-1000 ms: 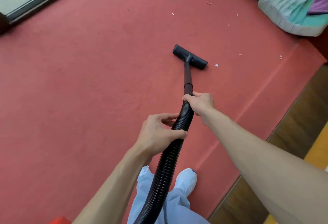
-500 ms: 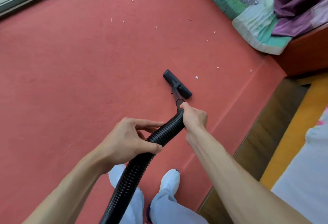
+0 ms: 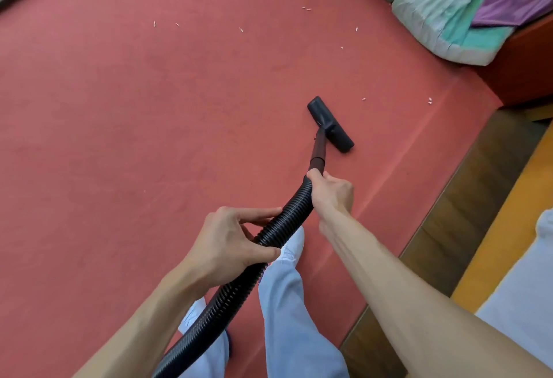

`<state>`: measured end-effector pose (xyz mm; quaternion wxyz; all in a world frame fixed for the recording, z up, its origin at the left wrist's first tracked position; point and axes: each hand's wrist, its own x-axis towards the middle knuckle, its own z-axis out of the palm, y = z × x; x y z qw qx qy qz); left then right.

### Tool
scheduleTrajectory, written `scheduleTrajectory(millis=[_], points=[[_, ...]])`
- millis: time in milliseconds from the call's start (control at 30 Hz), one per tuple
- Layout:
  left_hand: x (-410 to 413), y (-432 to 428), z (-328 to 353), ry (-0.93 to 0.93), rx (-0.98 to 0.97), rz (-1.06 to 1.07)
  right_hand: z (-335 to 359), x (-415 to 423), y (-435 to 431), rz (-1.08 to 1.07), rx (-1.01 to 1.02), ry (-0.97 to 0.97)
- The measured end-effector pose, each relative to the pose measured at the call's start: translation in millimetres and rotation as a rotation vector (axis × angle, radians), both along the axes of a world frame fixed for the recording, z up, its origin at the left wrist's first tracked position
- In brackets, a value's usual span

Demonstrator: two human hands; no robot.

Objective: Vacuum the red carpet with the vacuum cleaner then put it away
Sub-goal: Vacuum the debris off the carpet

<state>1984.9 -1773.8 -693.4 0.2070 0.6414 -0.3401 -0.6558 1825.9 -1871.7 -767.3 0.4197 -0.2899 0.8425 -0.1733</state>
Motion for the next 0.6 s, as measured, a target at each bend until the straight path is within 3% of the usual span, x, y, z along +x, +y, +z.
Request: scheduleTrajectory(millis=[300,600], points=[[-56.5,-98.8,-1.1,-0.055,-0.028,0.064,4.9,-47.2,-111.7,0.075,-0.004,-0.001],[-114.6,-184.4,3.4,-0.019,-0.076,0.122,13.2,-93.4,-200.2,0.006,0.017,0.000]])
